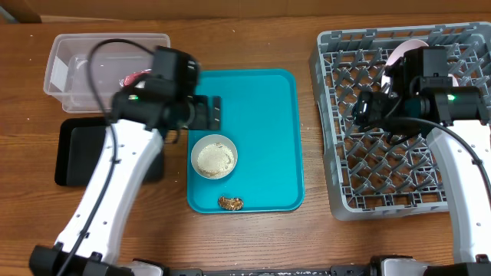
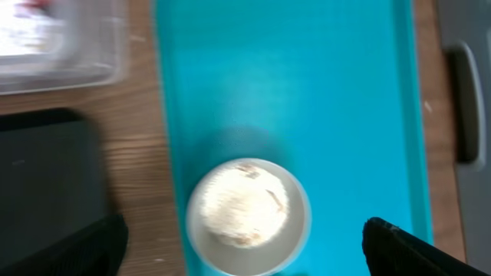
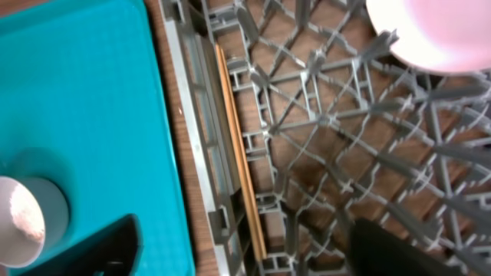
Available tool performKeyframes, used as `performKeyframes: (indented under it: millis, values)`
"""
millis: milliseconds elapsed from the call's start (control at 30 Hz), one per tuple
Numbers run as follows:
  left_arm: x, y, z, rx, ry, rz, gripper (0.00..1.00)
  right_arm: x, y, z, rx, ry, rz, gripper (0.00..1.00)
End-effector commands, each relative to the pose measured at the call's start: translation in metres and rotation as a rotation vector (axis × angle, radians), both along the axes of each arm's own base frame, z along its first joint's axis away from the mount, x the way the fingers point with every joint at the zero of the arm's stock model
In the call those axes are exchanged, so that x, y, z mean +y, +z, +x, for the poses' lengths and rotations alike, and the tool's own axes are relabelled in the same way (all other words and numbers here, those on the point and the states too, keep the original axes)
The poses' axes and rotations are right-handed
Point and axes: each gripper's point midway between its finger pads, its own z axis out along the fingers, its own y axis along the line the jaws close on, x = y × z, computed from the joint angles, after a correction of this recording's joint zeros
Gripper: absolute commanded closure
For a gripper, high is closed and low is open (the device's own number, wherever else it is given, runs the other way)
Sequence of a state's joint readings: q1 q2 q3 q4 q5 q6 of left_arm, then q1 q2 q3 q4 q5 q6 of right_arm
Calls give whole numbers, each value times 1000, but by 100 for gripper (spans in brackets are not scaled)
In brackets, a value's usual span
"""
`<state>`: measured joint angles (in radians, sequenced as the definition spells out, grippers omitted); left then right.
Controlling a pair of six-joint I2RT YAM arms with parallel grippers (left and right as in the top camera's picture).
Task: Sort waste into correct bins and load items into the dishwasher
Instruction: 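Reach left gripper to the white rice bowl and grasp its rim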
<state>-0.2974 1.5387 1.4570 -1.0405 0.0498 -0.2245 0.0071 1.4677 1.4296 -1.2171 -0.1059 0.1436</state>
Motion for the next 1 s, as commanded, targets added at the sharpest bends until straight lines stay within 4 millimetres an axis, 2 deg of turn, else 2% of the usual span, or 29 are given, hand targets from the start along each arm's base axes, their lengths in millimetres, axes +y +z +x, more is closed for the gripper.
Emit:
performKeyframes:
  millis: [0,167,267,367,433,533,567,667,767,967]
  values:
    - [-38,-19,-8,59,-130,13,1,0,-4,-4,22,-5,6,5]
    - [-66,-61,-32,212,-226,76,5,0,-5,-5,27,-6,2,4]
    - [-73,-81,-44,290,-246,108,6,0,-5,-5,27,-6,2,4]
    - [-83,-114,-53,384,-280,152,9,0,-5,-5,28,-7,3,4]
    - [-84,-128,-56,421,-285,174,10,0,-5,-5,30,-7,3,4]
    - [-85,-146,-55,456,-285,190,18,0,-5,-6,32,-7,3,4]
    - [-86,-152,-52,454,-285,189,25,0,-5,-6,32,-7,3,4]
    - [-89,-155,-48,441,-285,184,37,0,-5,-6,32,-7,3,4]
    - [-90,-156,-44,427,-284,178,53,0,-5,-6,34,-7,3,4]
    - [-89,-159,-48,438,-286,184,48,0,-6,-7,39,-7,2,4]
